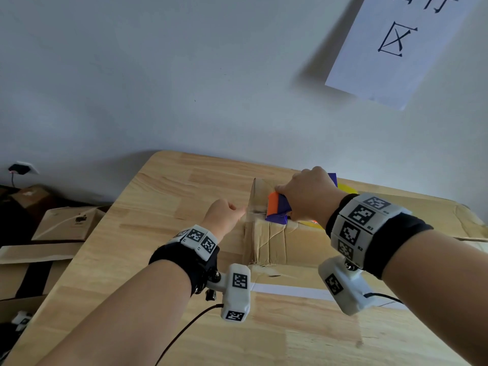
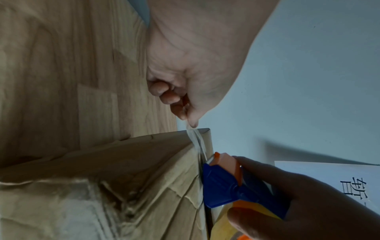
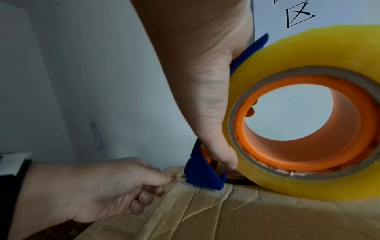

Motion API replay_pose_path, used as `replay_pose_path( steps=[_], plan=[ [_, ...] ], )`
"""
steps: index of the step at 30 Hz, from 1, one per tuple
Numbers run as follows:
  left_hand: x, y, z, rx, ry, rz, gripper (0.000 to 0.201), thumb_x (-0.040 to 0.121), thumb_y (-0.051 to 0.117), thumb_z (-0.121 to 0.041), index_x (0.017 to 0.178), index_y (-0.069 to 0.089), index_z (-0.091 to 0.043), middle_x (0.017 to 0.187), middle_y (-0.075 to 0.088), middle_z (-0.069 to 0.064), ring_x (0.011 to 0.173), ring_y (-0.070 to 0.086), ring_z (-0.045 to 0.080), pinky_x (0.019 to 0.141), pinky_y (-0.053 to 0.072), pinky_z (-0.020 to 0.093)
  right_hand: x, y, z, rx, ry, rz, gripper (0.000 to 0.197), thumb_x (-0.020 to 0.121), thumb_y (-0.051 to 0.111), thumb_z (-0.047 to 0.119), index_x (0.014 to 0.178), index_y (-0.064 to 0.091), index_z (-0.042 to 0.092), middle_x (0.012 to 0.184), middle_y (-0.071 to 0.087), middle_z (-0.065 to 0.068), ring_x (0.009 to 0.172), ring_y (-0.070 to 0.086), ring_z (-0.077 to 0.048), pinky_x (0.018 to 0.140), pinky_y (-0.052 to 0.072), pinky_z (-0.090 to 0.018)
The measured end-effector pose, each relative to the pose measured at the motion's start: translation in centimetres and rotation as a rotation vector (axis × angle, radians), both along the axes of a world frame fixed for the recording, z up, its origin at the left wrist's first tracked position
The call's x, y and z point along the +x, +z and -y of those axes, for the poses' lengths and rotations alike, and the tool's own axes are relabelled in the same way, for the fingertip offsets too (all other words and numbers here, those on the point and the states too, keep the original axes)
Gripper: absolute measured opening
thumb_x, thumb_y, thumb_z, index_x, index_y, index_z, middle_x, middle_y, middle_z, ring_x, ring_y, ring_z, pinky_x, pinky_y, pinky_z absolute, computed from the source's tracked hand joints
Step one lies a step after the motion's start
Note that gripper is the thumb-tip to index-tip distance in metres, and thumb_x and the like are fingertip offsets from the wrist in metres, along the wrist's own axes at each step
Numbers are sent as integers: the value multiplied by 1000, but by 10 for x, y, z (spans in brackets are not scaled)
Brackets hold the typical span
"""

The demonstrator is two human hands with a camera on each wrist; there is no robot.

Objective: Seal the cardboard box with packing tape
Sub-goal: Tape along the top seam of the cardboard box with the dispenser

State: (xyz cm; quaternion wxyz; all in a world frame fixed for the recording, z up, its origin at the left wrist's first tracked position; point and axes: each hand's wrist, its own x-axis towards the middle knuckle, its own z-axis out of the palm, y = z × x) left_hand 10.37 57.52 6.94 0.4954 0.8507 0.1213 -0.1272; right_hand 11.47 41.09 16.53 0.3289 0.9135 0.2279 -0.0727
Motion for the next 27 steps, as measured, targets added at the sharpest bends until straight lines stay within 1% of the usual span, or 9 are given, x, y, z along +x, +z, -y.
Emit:
replay_pose_path(
  steps=[4, 6, 9, 13, 15, 18, 21, 24, 27],
  plan=[
    [5, -5, 1, -30, 23, 4, 24, 89, 57, -31, 83, 53, -9, 77, 54, 3, 72, 51, 20, 59, 37, 27, 4, 2, 1, 14, -26, -13, 40, 86, 55, 45, 122, 48, 31, 86, 48, 3, 78, 47, -21, 67, 33, -32],
    [9, -4, -1, -55, 32, 18, 21, 89, 56, -28, 80, 53, -10, 78, 55, 3, 70, 50, 18, 58, 38, 25, 6, 3, 3, 33, -37, -19, 40, 85, 56, 46, 122, 48, 32, 86, 49, 3, 79, 48, -21, 67, 32, -32],
    [11, 0, -1, -76, 37, 77, 19, 89, 55, -24, 74, 49, -14, 72, 52, 0, 64, 47, 14, 57, 36, 24, 6, 2, 5, 66, -50, -22, 40, 85, 54, 48, 121, 48, 33, 87, 50, 3, 83, 52, -22, 68, 31, -32],
    [15, 5, 1, -54, 31, 169, 17, 87, 55, -21, 74, 47, -17, 71, 50, -1, 59, 43, 13, 53, 35, 23, 8, 0, 11, 100, -83, -23, 42, 85, 52, 51, 123, 46, 34, 84, 47, 4, 78, 46, -22, 68, 31, -32],
    [18, 2, 0, -51, 38, 145, 18, 87, 56, -22, 74, 47, -15, 71, 49, -1, 62, 45, 15, 54, 35, 24, 9, -1, 13, 104, -86, -19, 41, 86, 51, 51, 122, 47, 34, 82, 46, 4, 77, 45, -22, 67, 31, -32],
    [20, -6, 0, -62, 53, 66, 17, 88, 57, -24, 78, 49, -12, 73, 51, 1, 70, 48, 19, 59, 37, 26, 8, -3, 10, 85, -82, -14, 38, 86, 52, 50, 119, 48, 32, 80, 45, 4, 76, 45, -21, 67, 31, -33],
    [20, -11, -1, -82, 70, 29, 17, 88, 57, -25, 79, 51, -12, 76, 53, 2, 71, 49, 17, 58, 36, 24, 8, -5, 7, 70, -59, -5, 36, 86, 54, 47, 117, 49, 31, 80, 45, 4, 75, 46, -21, 66, 31, -32],
    [20, -12, -2, -80, 81, 23, 17, 88, 58, -26, 80, 53, -12, 80, 56, 3, 73, 50, 16, 57, 35, 24, 9, -5, 6, 68, -54, -18, 38, 85, 56, 48, 117, 50, 31, 81, 47, 4, 76, 47, -21, 67, 32, -33],
    [19, -15, -4, -107, 95, 17, 18, 88, 58, -26, 77, 52, -13, 78, 55, 2, 73, 51, 16, 58, 35, 24, 10, -6, 5, 66, -43, -26, 39, 84, 57, 48, 118, 51, 31, 83, 47, 4, 77, 47, -21, 67, 32, -33]
  ],
)
